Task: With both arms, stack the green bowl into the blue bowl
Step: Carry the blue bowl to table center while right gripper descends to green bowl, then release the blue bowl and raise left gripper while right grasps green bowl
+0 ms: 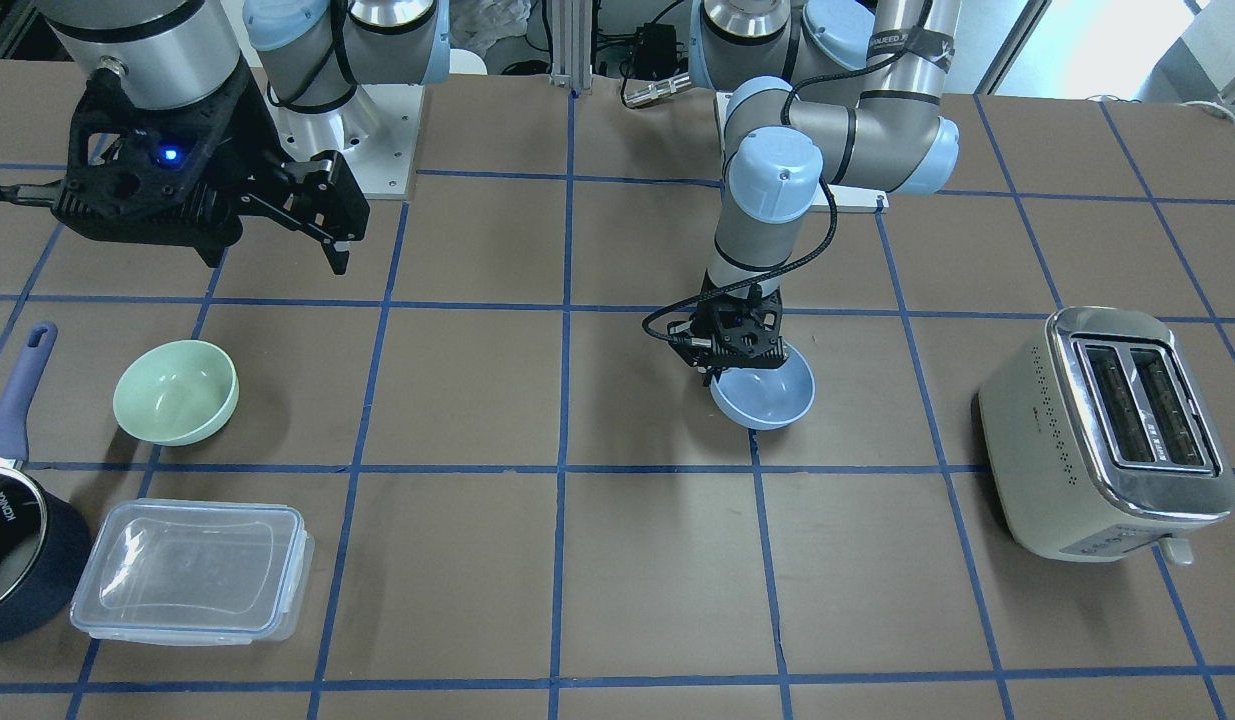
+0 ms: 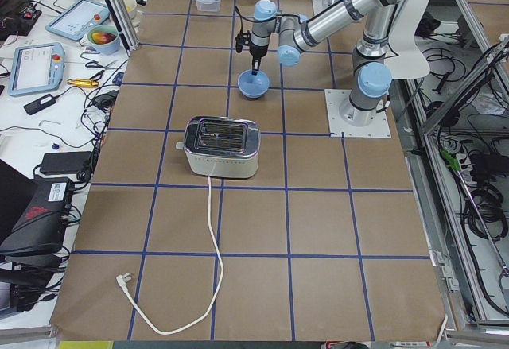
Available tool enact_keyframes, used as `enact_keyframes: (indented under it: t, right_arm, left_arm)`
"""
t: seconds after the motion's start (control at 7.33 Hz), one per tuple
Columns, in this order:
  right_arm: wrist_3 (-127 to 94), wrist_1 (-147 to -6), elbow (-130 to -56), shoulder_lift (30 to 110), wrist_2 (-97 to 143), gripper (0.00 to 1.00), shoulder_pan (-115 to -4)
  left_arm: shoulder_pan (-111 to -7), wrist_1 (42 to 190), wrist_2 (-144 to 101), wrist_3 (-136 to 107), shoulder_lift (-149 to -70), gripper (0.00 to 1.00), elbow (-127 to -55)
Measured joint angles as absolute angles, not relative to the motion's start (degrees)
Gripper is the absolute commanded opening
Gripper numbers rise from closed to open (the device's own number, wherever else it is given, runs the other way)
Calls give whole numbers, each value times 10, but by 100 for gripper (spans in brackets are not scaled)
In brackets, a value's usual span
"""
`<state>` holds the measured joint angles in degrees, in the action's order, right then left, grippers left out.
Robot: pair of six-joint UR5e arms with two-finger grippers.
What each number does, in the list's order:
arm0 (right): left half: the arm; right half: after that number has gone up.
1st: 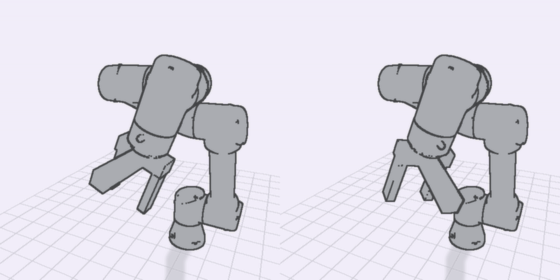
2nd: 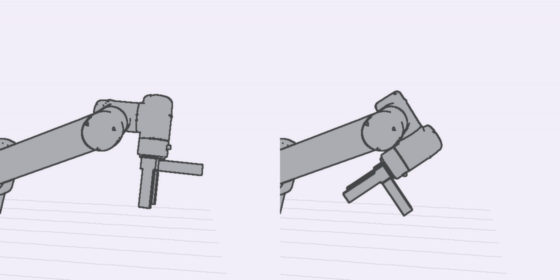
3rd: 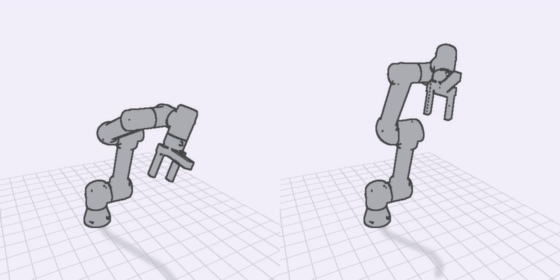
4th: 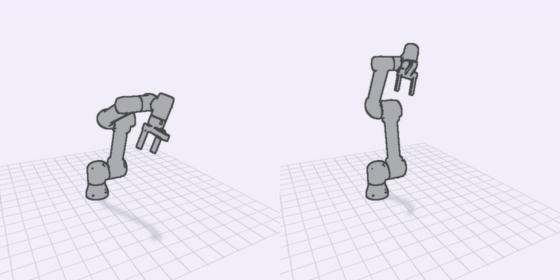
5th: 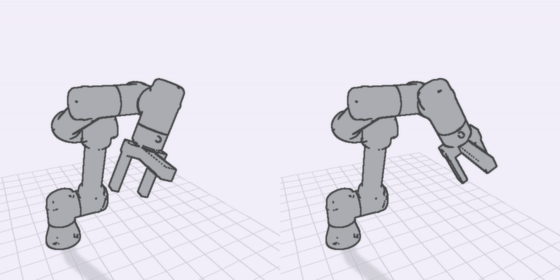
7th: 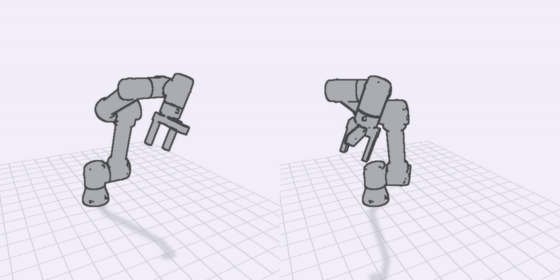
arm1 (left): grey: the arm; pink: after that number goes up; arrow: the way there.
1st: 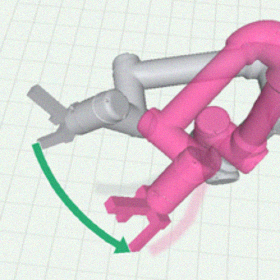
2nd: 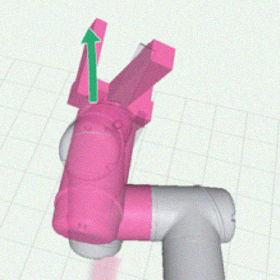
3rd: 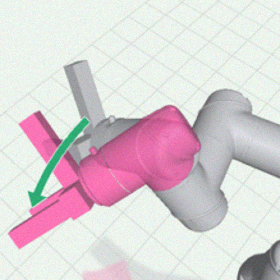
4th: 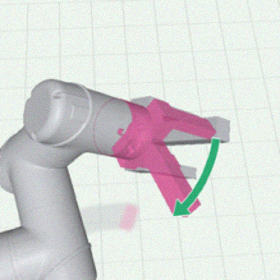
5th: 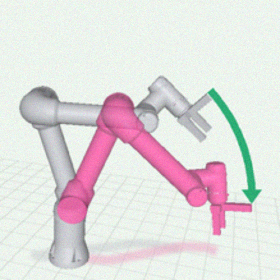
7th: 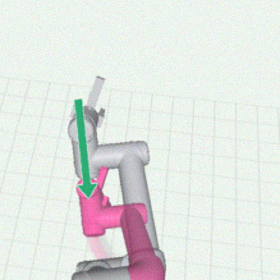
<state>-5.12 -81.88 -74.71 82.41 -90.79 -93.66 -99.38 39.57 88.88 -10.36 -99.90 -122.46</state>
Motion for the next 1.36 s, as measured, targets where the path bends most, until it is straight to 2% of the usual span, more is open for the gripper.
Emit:
enact_keyframes:
  t: [0.27,0.55,0.68,0.82,0.95,1.36]
  right_arm:
    - [2,-819,-748,817,-910,100,-909]
    - [108,-820,-776,804,-912,100,-814]
    - [174,-844,-817,800,-909,100,-760]
    - [229,-893,-870,798,-908,100,-721]
    - [272,-960,-927,798,-908,100,-695]
    - [350,-1187,-1100,796,-906,83,-646]
  left_arm:
    - [-1058,448,877,-240,-1071,0,-1090]
    - [-1102,469,879,-336,-1150,0,-983]
    - [-1116,472,880,-366,-1182,9,-944]
    - [-1125,473,880,-392,-1208,73,-916]
    - [-1133,473,879,-412,-1226,100,-898]
    - [-1133,476,874,-381,-1211,100,-884]
